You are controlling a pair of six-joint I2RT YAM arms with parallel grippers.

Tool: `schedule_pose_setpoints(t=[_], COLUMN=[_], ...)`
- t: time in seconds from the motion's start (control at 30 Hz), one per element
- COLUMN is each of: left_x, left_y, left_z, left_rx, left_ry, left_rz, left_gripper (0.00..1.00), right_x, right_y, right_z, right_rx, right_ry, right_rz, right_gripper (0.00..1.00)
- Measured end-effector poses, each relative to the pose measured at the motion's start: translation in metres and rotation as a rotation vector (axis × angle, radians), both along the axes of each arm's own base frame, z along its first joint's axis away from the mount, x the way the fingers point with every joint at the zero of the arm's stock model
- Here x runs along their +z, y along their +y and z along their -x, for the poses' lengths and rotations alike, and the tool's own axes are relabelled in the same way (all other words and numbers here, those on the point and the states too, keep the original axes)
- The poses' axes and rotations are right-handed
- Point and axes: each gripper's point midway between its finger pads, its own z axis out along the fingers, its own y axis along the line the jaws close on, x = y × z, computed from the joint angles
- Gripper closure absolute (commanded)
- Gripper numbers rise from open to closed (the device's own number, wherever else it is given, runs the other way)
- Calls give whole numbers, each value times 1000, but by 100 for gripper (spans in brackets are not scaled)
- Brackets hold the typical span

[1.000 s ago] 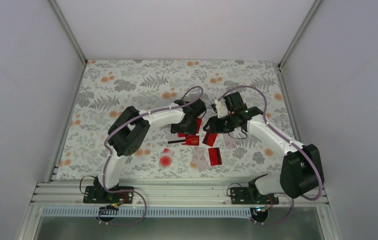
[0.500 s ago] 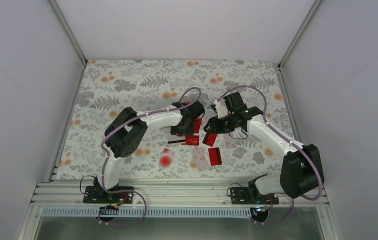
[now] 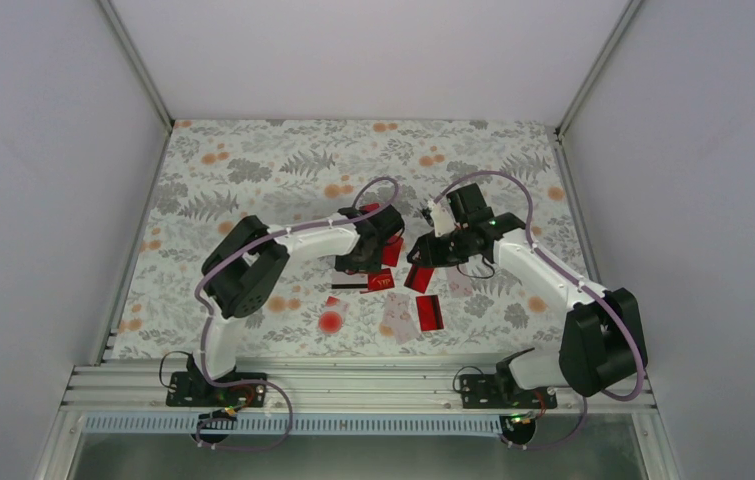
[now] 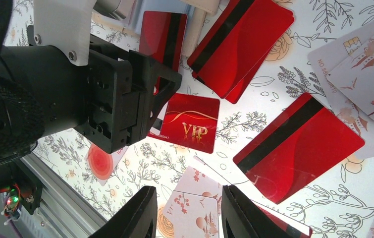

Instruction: Put the credit cards into the card holder

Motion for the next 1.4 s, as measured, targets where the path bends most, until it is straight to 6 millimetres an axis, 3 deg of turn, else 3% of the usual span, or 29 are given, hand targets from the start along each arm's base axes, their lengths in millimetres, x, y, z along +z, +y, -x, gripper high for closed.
schedule_pose_setpoints(t=[0.3, 0.63, 0.8, 1.0, 1.17, 1.4], left_x=[6, 43, 75, 134, 174, 193], left_y=[8, -2, -11, -23, -39, -55], left_z=[4, -3, -1, 1, 8, 16], left_rx=[-9, -34, -77, -132, -206, -294], left_ry=[-11, -92, -162, -287, -365, -398], left_rz=[-10, 77, 166, 310, 419, 485], left_gripper=[53, 53, 53, 53, 53, 54], right_x=[10, 28, 43, 69, 92, 115], right_y=[3, 10, 12, 10, 21, 31], right_z=[-6, -14, -19, -30, -30, -27], right_rx=[-2, -7, -20, -45, -7, 41], right_ry=[-20, -43, -28, -16, -9, -8], right_rz=[-13, -53, -127, -262, -388, -485], right_gripper=[66, 61, 53, 48, 46, 49])
